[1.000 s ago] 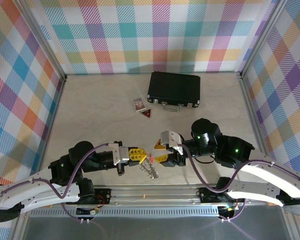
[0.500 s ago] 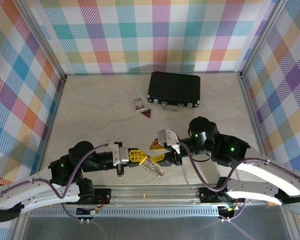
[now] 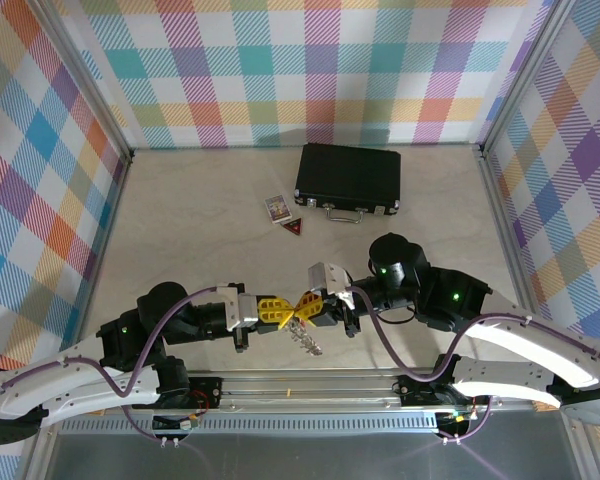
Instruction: Put the keys on the keyring
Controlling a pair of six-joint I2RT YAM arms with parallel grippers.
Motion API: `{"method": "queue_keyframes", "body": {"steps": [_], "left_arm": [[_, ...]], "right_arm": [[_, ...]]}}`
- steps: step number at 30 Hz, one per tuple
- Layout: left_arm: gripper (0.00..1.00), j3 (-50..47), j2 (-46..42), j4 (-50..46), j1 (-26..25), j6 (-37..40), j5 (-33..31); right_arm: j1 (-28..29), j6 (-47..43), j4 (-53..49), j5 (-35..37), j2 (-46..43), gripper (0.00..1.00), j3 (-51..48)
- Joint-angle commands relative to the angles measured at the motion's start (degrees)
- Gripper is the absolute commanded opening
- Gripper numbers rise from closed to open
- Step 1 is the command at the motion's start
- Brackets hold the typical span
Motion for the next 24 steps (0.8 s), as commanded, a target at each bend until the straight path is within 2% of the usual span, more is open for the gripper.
{"method": "queue_keyframes", "body": {"steps": [1,3,5,7,9,12,24], "left_arm": [[0.00,1.2,-0.3,1.9,-0.2,-0.3,-0.8],[0.03,2.2,0.4,-1.9,-0.2,-0.1,-4.0],[0.22,3.5,1.3,-6.2,-0.2,0.3,-6.8],[0.31,5.1,2.8,-9.6,-0.2,0.6,-9.3],[0.32,6.5,4.4,-14.2,-0.2,1.1,-10.8],[0.31,7.6,6.1,-16.1,-0.2,1.7,-11.6],[0.24,8.0,8.5,-17.4,-0.2,3.1,-11.0]], "right_arm": [[-0.3,-2.0,-2.1,1.2,0.6,0.00,1.3],[-0.3,-3.5,-4.4,2.9,0.6,0.00,2.2],[-0.3,-5.3,-7.0,5.3,1.0,0.00,3.2],[-0.3,-6.9,-9.9,7.8,2.1,0.00,4.5],[-0.3,-8.5,-13.1,10.1,3.7,0.00,6.2],[-0.2,-9.4,-15.7,11.0,5.2,0.00,8.1],[-0.2,-9.1,-16.5,7.4,7.4,0.00,9.3]]}}
